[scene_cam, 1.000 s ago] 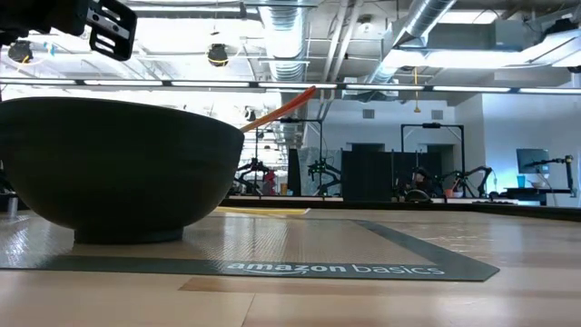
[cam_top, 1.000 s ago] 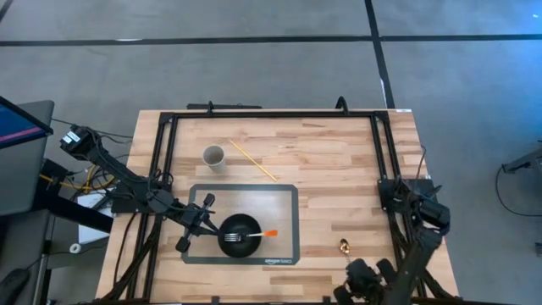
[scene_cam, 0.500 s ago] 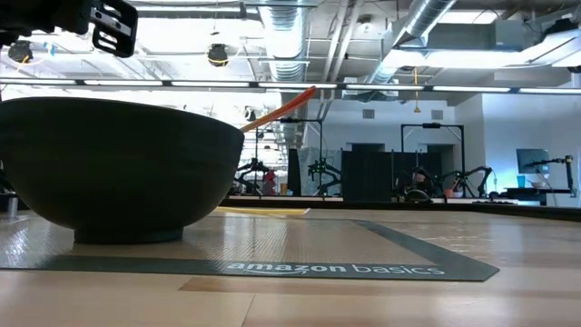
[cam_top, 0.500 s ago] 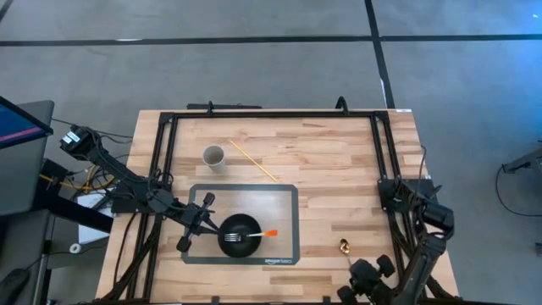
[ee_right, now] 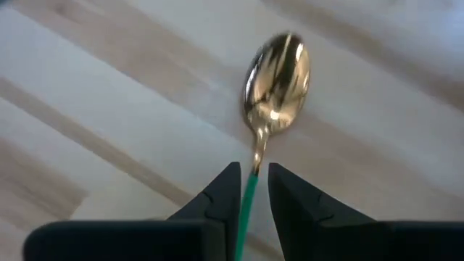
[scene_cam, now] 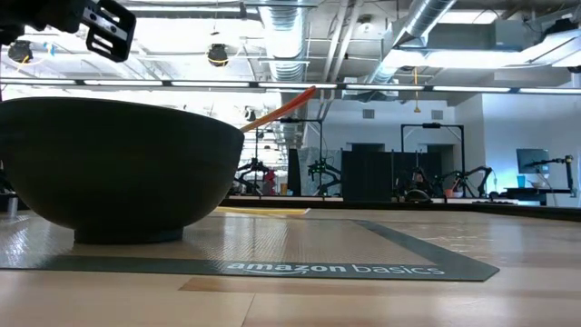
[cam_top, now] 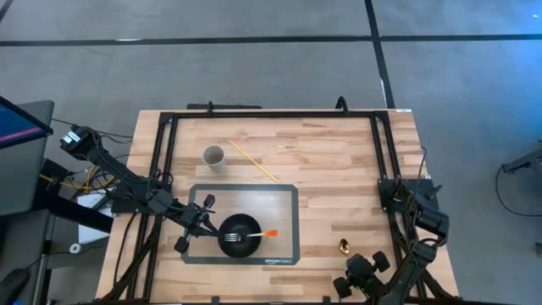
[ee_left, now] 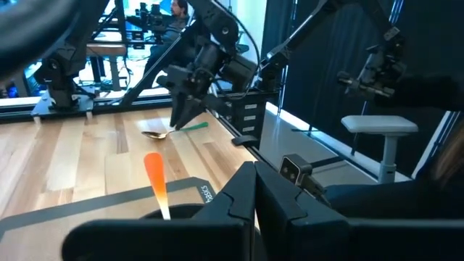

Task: Pick & Place Utensil
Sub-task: Put the green spoon into the black bowl on the mat

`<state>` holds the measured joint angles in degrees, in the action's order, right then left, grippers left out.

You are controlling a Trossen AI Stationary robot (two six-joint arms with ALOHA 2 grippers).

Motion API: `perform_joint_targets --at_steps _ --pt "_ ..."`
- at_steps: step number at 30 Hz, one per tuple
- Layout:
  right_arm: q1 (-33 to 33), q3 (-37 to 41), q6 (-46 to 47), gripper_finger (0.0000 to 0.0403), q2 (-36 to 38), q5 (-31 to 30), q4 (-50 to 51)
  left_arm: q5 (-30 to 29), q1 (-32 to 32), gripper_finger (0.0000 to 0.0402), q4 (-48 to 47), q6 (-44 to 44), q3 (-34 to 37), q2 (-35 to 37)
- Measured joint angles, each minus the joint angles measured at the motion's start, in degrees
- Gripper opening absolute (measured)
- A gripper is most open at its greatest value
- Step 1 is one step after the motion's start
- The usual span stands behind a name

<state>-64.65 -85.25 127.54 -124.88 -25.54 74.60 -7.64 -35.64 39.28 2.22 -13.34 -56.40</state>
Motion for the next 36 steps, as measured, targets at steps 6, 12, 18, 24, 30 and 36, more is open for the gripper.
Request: perform_joint_targets --at_steps 6,12,18,24,30,36 --pt "-0.2 3.9 0.0 0.0065 0.3 -0.8 -8.0 0.0 0.0 0.0006 0.2 0.2 0.0 0.0" --pt "-0.2 4.7 -0.1 0.0065 0.3 -1.2 -7.8 0.0 0.0 0.0006 0.2 0.2 0.0 0.0" --pt "-0.3 6.2 -2.6 0.0065 0.1 -6.8 -8.7 0.0 0.0 0.0006 0.2 0.2 0.0 0.0" --pt "-0.1 14.0 -0.3 0.0065 0.6 -14.4 -16.2 0.2 0.0 0.0006 0.2 1.3 0.0 0.0" --pt "-0.2 15.5 -6.1 0.0055 0.0 -20.4 -17.4 0.2 0.0 0.0006 0.2 1.3 0.0 0.0" --pt "0.8 15.3 -12.5 0.0012 0.4 -18.2 -18.3 0.2 0.0 0.0006 0.2 1.7 0.0 0.0"
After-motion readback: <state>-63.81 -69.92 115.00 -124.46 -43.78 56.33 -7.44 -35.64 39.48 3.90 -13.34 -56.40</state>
